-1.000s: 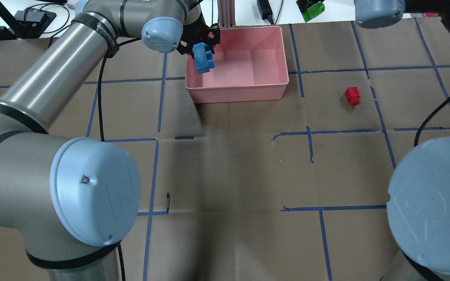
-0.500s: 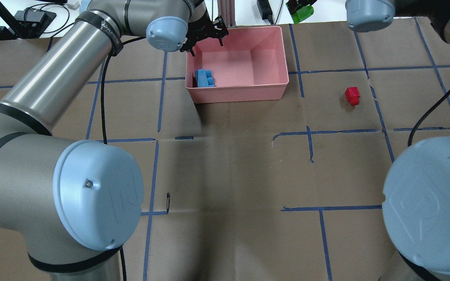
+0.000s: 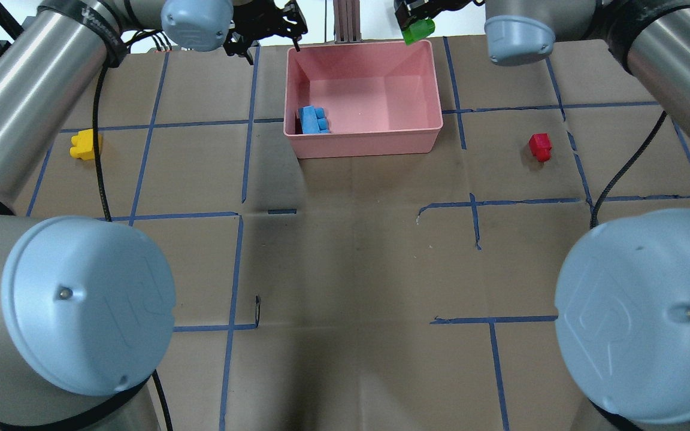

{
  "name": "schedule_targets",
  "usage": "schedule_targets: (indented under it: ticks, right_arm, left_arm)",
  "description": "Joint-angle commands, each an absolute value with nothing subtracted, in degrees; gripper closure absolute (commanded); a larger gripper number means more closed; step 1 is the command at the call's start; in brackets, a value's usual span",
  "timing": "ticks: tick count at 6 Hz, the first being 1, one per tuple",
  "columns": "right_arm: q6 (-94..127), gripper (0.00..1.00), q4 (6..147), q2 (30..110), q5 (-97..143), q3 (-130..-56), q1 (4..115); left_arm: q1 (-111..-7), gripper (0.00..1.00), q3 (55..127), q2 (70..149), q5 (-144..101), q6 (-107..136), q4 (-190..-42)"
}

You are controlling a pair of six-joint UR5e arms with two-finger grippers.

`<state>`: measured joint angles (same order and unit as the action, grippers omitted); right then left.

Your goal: Put all blocks into box

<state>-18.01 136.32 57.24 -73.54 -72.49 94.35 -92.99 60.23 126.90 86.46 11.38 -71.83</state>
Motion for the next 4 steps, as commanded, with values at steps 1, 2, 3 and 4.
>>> schedule_targets:
  ticks: [1,2,3,4]
  right_arm:
    - [-12.42,0.94,142.09,54.33,-73.92,-72.6,97.81]
    - [-11.78,0.82,144.56,53.62,-74.18,-72.6,98.61]
    - [-11.69,0.32,144.67,53.7,-74.35,-72.77,98.7]
    - [-12.12,0.0,143.97,53.7,-75.05,-73.12,98.7]
  left_arm:
    - [-83.37,0.01,61.6,124.2,86.48,-6.6,-75.05]
    - [-79.06,0.01,62.92,123.93,86.48,-13.9,-75.15]
    - [-74.4,0.01,63.19,124.88,86.4,-19.72,-74.8]
    - [-69.22,0.01,63.19,126.28,86.4,-26.82,-74.27]
